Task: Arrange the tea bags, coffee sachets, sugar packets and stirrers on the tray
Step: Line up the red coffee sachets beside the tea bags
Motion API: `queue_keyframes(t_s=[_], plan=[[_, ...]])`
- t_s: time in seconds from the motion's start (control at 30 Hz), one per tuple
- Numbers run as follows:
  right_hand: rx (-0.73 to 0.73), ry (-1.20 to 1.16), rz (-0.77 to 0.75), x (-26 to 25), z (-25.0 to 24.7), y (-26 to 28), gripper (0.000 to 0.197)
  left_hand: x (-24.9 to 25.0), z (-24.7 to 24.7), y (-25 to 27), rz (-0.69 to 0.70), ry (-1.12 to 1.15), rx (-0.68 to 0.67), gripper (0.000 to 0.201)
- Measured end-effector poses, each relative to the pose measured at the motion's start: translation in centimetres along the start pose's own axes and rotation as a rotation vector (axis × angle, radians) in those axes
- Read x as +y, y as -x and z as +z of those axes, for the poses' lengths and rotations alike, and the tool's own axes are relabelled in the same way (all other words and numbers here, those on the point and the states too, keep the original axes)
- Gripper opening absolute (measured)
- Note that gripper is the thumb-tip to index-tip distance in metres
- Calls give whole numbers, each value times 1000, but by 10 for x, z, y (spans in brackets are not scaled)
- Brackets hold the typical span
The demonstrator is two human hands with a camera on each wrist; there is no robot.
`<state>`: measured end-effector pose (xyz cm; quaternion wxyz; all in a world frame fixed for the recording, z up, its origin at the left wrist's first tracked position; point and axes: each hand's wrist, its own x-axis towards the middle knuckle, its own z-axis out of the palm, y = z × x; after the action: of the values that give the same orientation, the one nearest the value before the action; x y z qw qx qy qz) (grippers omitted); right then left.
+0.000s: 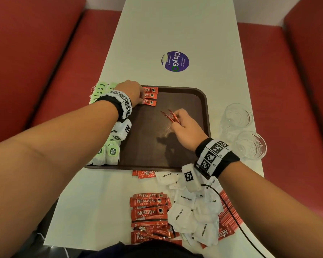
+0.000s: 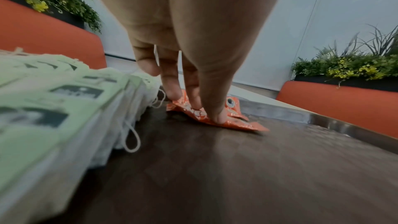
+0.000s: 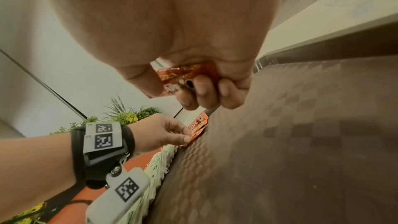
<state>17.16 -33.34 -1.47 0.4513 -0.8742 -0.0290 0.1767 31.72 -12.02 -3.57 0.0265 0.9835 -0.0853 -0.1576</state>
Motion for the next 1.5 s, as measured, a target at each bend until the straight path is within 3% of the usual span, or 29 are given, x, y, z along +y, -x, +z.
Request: queue_keyframes(t_s=[0.2, 0.33, 0.5, 0.63, 0.73, 0.9, 1.0, 1.2, 1.37, 1.5], plan=[[16, 50, -20, 6, 3, -2, 12, 4, -4, 10, 21, 48, 131, 18], [70, 105, -46, 12, 2, -6, 13, 14, -8, 34, 135, 256, 216, 28], [119, 85, -66, 10, 0, -9, 14, 32, -11, 71, 434, 437, 64, 31], [112, 65, -77, 5, -2, -7, 17, 30, -5, 76, 508, 334, 92, 19], [148, 80, -35, 6, -2, -8, 18, 20, -1, 71, 412, 260, 104, 11], [111, 87, 9, 10, -2, -5, 31, -4, 7, 53, 95, 127, 93, 13], [71, 82, -3, 11, 0, -3, 30, -6, 12, 44, 13, 38, 70, 12], [57, -5, 18, 6, 2, 1, 17, -1, 19, 34, 12, -27, 27, 19], [30, -101, 45, 3, 0, 1, 3, 3, 14, 26, -2, -67, 5, 9], [15, -44, 33, 1, -1, 2, 4, 6, 7, 25, 8, -67, 34, 6]])
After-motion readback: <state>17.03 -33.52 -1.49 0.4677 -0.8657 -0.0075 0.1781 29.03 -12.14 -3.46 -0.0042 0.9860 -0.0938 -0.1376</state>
